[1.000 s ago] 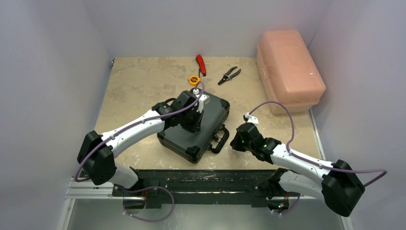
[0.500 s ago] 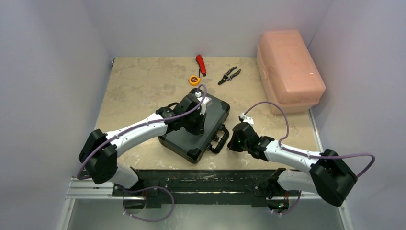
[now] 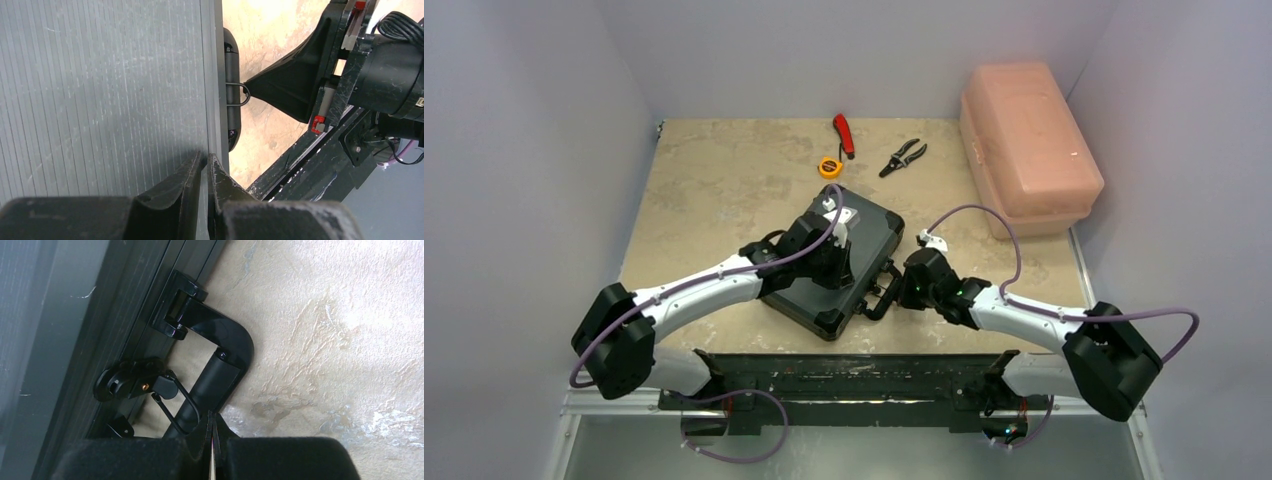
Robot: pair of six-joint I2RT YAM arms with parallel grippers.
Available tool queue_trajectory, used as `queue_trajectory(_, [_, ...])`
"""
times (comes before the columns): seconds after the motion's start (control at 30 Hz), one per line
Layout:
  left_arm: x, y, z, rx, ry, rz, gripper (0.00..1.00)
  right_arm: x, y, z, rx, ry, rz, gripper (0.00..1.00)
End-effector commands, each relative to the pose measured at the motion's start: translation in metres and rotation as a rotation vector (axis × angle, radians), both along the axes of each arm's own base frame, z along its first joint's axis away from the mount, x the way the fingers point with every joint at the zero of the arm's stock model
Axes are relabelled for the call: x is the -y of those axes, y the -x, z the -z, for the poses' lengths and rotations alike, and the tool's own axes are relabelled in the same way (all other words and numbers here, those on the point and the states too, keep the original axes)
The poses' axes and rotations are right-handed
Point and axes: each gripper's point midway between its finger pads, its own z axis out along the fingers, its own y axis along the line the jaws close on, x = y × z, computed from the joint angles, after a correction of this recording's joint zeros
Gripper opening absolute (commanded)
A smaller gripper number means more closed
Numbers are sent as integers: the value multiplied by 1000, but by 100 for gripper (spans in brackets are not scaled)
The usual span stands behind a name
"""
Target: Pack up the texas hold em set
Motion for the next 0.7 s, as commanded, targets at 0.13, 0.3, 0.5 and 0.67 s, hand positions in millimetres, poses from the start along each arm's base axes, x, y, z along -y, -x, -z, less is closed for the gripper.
queue_trajectory(0.13, [-38,47,58,-182,-176,12,9,-13,-12,-17,43,-37,-17,0])
queue_trajectory(0.3, [-42,52,62,-189,-177,8,9,-16,-14,-20,43,-42,-23,0])
queue_trajectory(0.5, [-47,56,68,-197,-185,3,9,-21,-17,-24,48,-47,-34,0])
queue_trajectory(0.67, [-50,59,71,-202,-184,-3,8,-27,-23,-29,55,-52,-44,0])
